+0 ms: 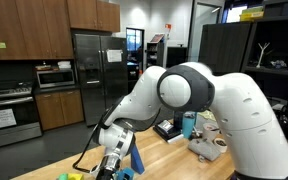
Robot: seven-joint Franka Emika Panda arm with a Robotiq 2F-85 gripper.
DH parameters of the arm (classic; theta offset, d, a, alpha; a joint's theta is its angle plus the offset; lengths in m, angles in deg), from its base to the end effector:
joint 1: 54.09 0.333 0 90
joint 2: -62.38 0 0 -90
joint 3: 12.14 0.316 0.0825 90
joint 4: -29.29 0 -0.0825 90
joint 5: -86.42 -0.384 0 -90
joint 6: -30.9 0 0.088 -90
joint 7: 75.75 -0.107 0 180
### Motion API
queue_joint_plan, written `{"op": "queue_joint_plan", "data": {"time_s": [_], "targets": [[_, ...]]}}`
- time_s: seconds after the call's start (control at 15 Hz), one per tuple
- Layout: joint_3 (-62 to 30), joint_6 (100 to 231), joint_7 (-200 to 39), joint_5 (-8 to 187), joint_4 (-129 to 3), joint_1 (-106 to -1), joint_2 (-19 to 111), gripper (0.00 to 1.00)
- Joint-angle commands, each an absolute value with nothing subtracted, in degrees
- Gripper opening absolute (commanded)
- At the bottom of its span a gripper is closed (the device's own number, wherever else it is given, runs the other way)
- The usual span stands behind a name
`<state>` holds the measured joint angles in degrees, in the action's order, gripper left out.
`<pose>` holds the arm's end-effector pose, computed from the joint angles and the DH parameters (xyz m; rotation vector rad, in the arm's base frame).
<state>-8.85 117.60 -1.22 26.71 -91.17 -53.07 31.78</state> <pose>0.4722 0.1334 0.1713 -1.6274 -0.6379 0.2768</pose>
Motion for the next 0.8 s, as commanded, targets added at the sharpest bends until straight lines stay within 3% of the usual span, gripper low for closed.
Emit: {"op": "queue_joint_plan", "data": {"time_s": [0.0, 0.73], "targets": [[-9.54, 112.80, -3.43, 26.55, -86.40, -55.21, 27.13, 0.19], [-10.91, 109.10, -5.69, 25.04, -81.12, -58.17, 20.84, 0.19]]}}
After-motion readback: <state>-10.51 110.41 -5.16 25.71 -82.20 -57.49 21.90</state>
